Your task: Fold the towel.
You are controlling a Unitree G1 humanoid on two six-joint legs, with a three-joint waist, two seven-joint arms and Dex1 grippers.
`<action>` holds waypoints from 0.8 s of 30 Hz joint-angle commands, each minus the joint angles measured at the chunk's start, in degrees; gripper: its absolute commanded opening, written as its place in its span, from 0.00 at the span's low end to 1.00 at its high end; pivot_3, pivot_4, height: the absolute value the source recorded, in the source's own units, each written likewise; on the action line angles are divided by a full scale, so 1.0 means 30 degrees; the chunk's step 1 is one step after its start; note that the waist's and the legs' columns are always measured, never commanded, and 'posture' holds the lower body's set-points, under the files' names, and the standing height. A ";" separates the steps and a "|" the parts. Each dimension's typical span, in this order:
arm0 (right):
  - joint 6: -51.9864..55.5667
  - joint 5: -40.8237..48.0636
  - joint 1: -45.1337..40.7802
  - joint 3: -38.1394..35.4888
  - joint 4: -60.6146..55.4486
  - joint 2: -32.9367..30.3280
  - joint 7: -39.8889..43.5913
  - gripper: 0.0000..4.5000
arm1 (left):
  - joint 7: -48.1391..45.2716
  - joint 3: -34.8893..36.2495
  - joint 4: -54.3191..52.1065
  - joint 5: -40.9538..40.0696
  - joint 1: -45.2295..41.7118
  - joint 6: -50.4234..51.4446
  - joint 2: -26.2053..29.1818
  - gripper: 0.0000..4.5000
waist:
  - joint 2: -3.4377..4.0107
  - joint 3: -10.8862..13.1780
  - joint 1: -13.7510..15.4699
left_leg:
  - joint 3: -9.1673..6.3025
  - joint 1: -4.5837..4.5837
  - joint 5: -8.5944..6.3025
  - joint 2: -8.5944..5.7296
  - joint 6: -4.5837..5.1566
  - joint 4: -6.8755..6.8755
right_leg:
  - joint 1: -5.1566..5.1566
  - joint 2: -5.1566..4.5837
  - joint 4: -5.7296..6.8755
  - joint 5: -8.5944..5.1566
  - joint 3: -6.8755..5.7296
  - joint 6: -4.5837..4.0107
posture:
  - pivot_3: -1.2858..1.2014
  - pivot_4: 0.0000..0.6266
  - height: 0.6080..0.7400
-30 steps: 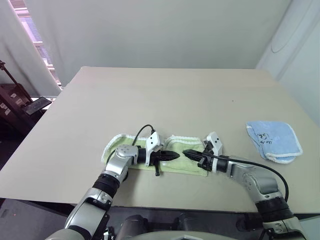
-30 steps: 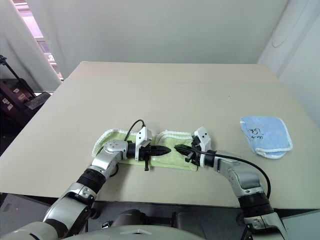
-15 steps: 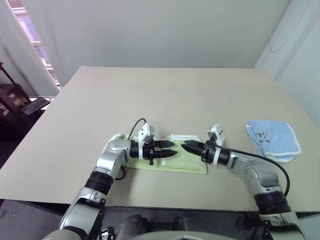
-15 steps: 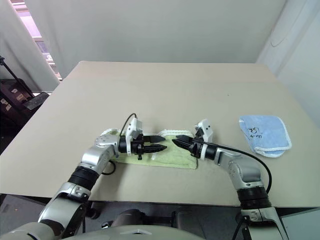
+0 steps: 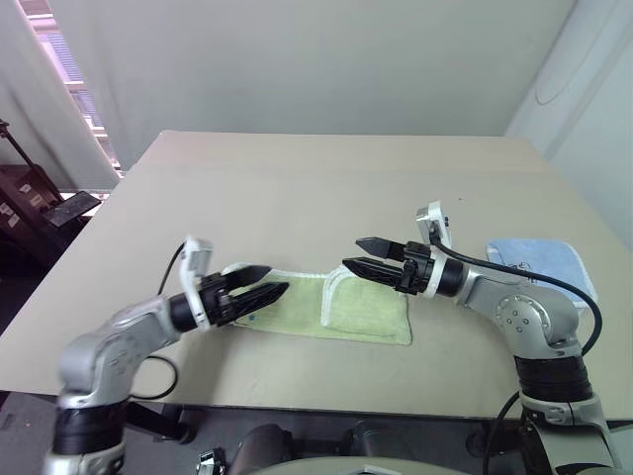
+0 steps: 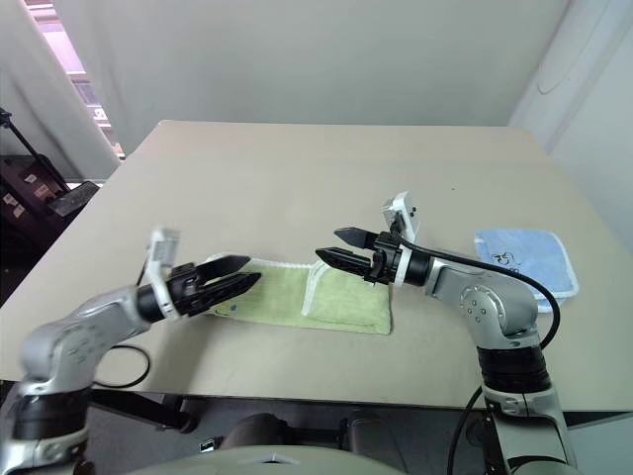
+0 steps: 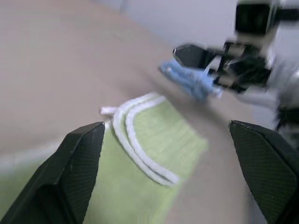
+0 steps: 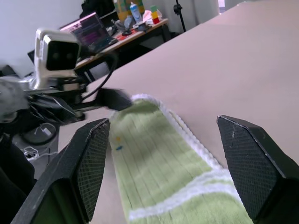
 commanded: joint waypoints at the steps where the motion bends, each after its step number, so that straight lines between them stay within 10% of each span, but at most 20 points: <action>1: -0.0438 -0.0040 -0.0443 0.0136 -0.0064 0.0085 0.0196 0.85 | 0.3040 0.2440 -0.1174 -0.3763 0.0616 0.2258 -0.0020 0.99 | 0.0004 0.0002 0.0048 | -0.0001 0.0002 0.0000 -0.0002 -0.0001 0.0007 | 0.0003 -0.0002 0.0000 0.0000 -0.0002 0.0000 | 0.52 0.00 0.88; 8: -0.1201 -0.0882 -0.0885 0.0941 0.0677 -0.0045 0.0743 0.85 | 1.0000 0.4268 -0.1653 -0.8653 0.3713 0.3477 -0.0789 0.99 | 0.0001 0.0003 -0.0038 | -0.0001 0.0014 -0.0003 -0.0002 -0.0006 0.0042 | 0.0027 -0.0007 -0.0001 0.0001 -0.0007 -0.0002 | 0.52 0.00 0.88; 24: -0.2216 -0.1999 -0.1582 0.1033 0.1917 -0.0281 0.1510 0.85 | 1.2892 0.5077 0.4083 -0.9552 0.4808 0.2581 0.0315 0.99 | 0.0139 0.0030 0.0005 | 0.0000 0.0013 -0.0047 -0.0008 -0.0087 -0.0007 | -0.0051 -0.0072 -0.0073 -0.0054 -0.0055 -0.0204 | 0.52 0.00 0.88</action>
